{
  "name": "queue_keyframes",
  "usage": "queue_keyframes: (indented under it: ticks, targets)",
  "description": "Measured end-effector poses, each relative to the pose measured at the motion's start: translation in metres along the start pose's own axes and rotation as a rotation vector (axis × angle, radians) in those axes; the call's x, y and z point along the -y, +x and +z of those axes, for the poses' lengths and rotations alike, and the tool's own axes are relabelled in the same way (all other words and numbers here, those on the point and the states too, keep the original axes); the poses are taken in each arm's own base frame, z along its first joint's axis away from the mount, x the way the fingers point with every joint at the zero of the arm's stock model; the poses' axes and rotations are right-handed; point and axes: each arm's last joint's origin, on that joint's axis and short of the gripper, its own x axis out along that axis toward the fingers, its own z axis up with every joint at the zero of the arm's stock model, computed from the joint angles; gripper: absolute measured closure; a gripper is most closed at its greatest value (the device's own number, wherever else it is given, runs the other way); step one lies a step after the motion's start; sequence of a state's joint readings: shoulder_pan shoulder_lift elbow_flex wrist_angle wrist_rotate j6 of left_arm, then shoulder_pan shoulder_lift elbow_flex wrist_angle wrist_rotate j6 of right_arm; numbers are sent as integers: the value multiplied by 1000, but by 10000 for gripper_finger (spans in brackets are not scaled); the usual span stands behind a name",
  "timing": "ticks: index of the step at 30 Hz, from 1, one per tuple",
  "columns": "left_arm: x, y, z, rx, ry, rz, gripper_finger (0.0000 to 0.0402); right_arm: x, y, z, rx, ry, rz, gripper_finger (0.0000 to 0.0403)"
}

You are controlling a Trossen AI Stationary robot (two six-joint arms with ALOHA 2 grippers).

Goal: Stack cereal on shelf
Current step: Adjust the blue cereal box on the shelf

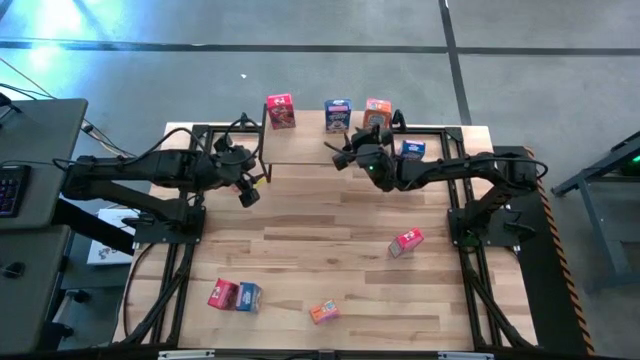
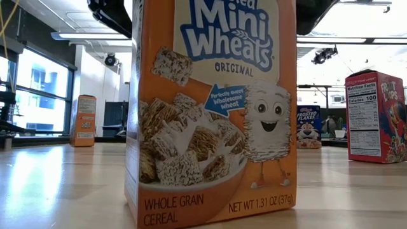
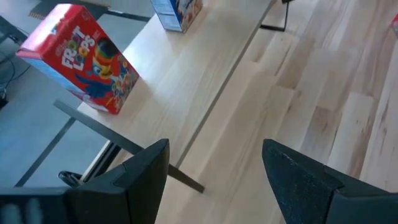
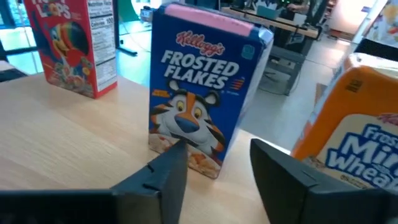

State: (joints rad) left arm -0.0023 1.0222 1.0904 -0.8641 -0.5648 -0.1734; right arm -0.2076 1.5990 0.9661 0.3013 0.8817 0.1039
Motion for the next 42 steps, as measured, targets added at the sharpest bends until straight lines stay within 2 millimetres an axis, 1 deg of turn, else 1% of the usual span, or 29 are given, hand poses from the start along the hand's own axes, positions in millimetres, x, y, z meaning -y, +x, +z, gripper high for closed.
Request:
queue_keyframes:
  ticks: [6, 13, 25, 31, 42]
  targets:
    - [0, 0, 0, 3, -2, -1, 153, 6, 7, 3, 9, -1, -7, 288]
    - [0, 0, 1, 4, -9, -1, 153, 18, 21, 4, -3, 12, 7, 320]
    - [0, 0, 3, 27, -24, -5, 153, 29, 31, 4, -11, 21, -8, 355]
    - [1, 0, 3, 27, -24, -5, 153, 32, 34, 7, 8, 41, 30, 372]
    - [1, 0, 3, 27, -24, -5, 153, 32, 35, 7, 12, 43, 23, 380]
